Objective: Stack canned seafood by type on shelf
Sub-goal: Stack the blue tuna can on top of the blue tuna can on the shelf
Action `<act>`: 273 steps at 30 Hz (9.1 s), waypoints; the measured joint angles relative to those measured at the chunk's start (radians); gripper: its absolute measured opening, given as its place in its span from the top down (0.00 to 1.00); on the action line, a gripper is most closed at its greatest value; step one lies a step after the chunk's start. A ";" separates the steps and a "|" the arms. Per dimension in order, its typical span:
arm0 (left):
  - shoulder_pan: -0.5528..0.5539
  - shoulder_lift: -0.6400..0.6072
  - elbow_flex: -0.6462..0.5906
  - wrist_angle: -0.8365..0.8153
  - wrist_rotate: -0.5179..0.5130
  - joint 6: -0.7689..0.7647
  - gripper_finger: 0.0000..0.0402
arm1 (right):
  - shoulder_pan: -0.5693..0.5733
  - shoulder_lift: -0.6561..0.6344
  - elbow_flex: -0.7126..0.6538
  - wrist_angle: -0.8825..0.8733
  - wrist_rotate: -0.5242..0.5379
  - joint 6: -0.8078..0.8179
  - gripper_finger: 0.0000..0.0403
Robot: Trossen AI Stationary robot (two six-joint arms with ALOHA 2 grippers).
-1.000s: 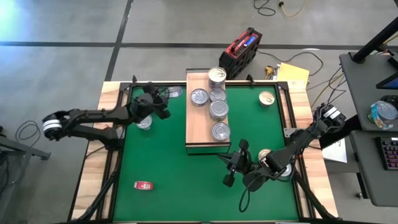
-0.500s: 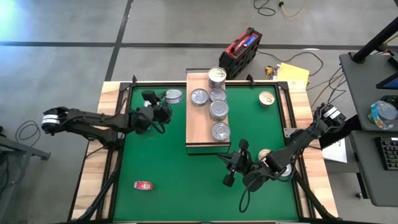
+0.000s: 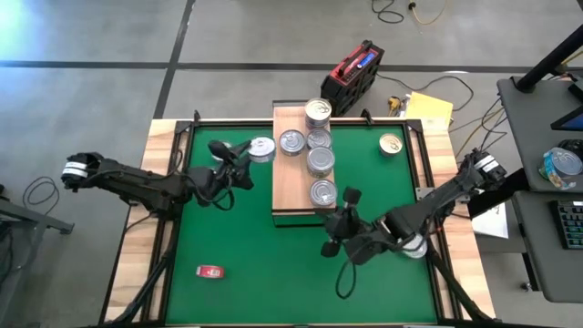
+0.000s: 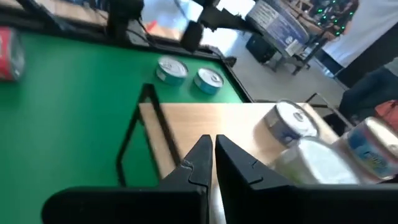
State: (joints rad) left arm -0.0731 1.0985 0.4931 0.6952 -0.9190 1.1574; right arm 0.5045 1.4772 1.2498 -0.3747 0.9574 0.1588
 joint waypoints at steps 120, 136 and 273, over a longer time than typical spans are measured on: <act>-0.035 -0.030 0.134 -0.119 0.126 -0.350 0.39 | -0.364 -0.002 0.176 0.157 -0.156 -0.853 0.71; -0.035 -0.273 0.133 -0.380 0.089 -0.561 0.39 | -0.457 0.278 0.564 -0.354 -0.199 -0.657 0.97; 0.761 0.686 1.188 -1.405 1.075 -1.193 0.50 | -0.956 -0.219 0.071 -0.271 -0.755 -0.173 0.97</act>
State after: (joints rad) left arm 0.6878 1.7844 1.6808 -0.7097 0.1560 -0.0359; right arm -0.4519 1.2583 1.3205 -0.6453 0.2020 -0.0139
